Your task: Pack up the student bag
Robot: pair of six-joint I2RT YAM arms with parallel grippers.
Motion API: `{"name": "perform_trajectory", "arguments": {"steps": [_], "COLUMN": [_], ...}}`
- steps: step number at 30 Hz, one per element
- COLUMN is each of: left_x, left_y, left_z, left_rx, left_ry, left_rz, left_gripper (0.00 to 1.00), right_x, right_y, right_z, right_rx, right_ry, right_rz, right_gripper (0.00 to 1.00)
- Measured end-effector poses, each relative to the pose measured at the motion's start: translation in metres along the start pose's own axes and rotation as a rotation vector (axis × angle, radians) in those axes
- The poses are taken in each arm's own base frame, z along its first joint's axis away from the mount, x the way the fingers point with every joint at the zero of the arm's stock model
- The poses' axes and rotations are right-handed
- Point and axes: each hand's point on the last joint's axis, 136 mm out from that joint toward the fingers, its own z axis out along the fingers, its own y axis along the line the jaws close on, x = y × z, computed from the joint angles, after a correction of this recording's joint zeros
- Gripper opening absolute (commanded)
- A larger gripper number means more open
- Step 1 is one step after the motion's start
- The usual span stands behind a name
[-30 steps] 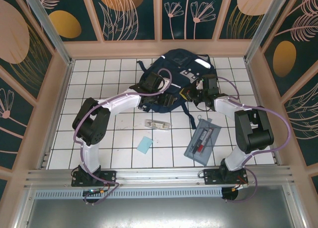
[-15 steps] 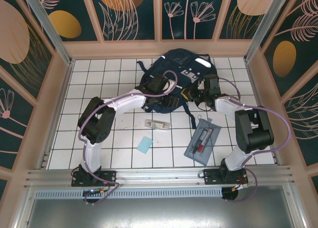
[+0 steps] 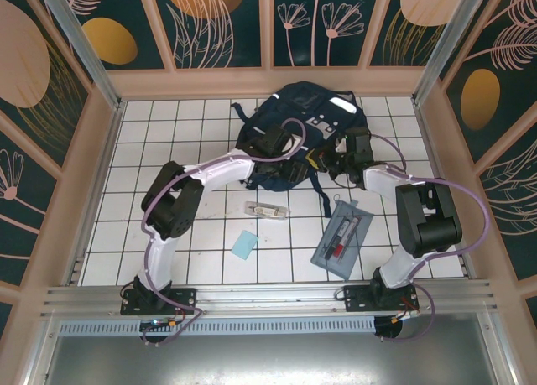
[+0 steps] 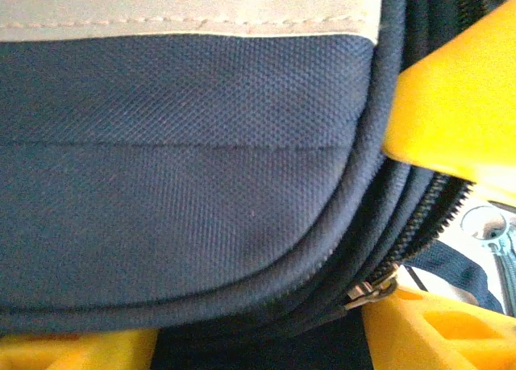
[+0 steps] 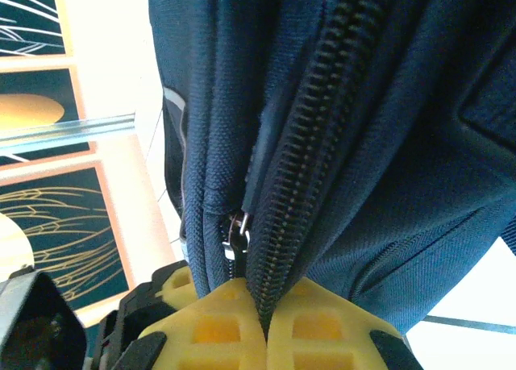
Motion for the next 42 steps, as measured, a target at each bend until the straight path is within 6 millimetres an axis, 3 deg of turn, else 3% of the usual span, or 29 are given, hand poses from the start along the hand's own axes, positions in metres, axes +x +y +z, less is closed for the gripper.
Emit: {"name": "perform_trajectory", "arguments": {"steps": [2, 4, 6, 8, 16, 23, 27, 33, 34, 37, 38, 40, 42], "left_x": [0.001, 0.002, 0.001, 0.000, -0.006, -0.010, -0.023, -0.028, -0.028, -0.028, -0.028, -0.025, -0.022], "left_y": [-0.001, -0.001, -0.001, -0.003, -0.008, -0.014, -0.006, 0.002, 0.001, -0.010, -0.014, -0.021, -0.025], "left_z": [0.005, 0.006, 0.006, 0.005, -0.004, -0.028, -0.042, -0.046, -0.046, -0.046, -0.045, -0.043, -0.038], "left_rx": [-0.002, -0.010, -0.022, -0.019, -0.041, -0.001, -0.027, -0.041, -0.030, 0.029, 0.056, 0.102, 0.132], "left_ry": [0.005, 0.004, -0.002, -0.007, -0.053, -0.082, -0.122, -0.138, -0.137, -0.140, -0.140, -0.132, -0.119], "left_rz": [-0.004, -0.008, -0.009, -0.003, 0.044, 0.058, 0.050, 0.038, 0.038, 0.047, 0.048, 0.047, 0.043], "left_gripper": [0.62, 0.52, 0.22, 0.00, 0.00, 0.00, 0.00, 0.00, 0.04, 0.44, 0.50, 0.53, 0.52], "right_x": [-0.001, -0.001, -0.002, -0.003, -0.008, -0.007, -0.003, -0.002, -0.002, -0.002, -0.002, -0.001, -0.001], "right_y": [-0.004, -0.005, -0.002, 0.000, 0.000, 0.001, -0.006, -0.008, -0.007, -0.007, -0.007, -0.007, -0.009], "right_z": [-0.001, -0.002, -0.002, -0.003, -0.008, -0.011, -0.012, -0.012, -0.012, -0.012, -0.012, -0.012, -0.010], "right_rx": [-0.001, -0.010, -0.032, -0.044, -0.055, -0.008, 0.026, 0.034, 0.034, 0.031, 0.030, 0.028, 0.032], "right_ry": [-0.005, -0.005, -0.003, -0.002, 0.004, 0.022, 0.040, 0.046, 0.047, 0.050, 0.051, 0.057, 0.061], "right_rz": [0.014, 0.028, 0.036, 0.040, 0.017, -0.056, -0.074, -0.087, -0.088, -0.087, -0.087, -0.087, -0.085], "right_gripper": [0.00, 0.00, 0.00, 0.00, 0.00, 0.00, 0.00, 0.00, 0.00, 0.00, 0.00, 0.04, 0.23]}}
